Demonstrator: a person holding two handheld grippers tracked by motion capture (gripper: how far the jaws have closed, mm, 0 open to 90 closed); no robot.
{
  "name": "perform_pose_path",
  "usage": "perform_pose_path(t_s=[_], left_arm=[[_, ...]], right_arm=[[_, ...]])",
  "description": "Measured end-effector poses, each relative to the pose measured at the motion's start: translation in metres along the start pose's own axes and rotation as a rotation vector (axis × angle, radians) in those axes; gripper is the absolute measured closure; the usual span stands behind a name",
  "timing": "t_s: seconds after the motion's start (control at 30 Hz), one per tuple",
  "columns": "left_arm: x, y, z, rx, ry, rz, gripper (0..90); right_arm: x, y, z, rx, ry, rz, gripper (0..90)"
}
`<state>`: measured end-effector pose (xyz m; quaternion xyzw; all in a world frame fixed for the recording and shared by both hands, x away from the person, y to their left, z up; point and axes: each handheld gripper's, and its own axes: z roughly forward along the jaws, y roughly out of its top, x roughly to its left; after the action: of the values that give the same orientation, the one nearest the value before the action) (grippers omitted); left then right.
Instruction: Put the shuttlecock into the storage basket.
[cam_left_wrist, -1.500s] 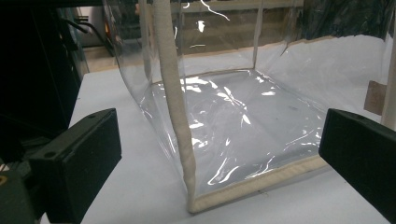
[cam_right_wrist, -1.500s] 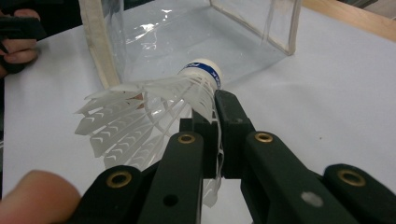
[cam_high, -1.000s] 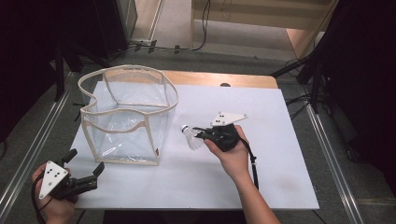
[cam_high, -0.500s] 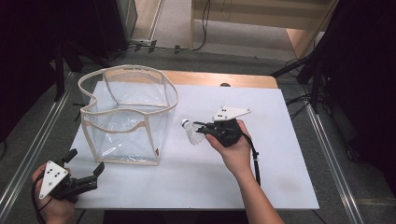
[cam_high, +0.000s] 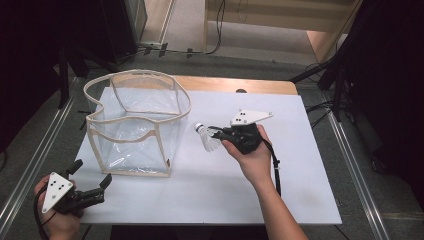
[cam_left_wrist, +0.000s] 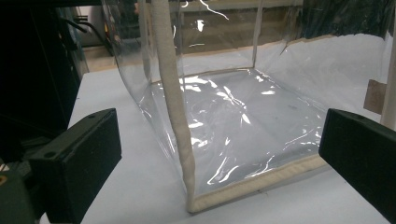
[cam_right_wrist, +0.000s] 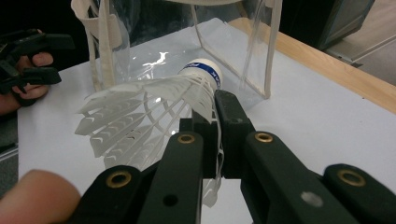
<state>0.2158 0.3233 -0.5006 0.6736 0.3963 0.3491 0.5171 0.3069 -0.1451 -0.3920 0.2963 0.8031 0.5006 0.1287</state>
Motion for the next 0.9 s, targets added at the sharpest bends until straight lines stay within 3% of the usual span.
perform_pose_path(t_s=[0.9], left_arm=[[0.001,0.000,0.000,-0.002,-0.001,-0.005,0.0]], right_arm=[[0.000,0.024,-0.005,-0.021,-0.005,-0.022,85.5]])
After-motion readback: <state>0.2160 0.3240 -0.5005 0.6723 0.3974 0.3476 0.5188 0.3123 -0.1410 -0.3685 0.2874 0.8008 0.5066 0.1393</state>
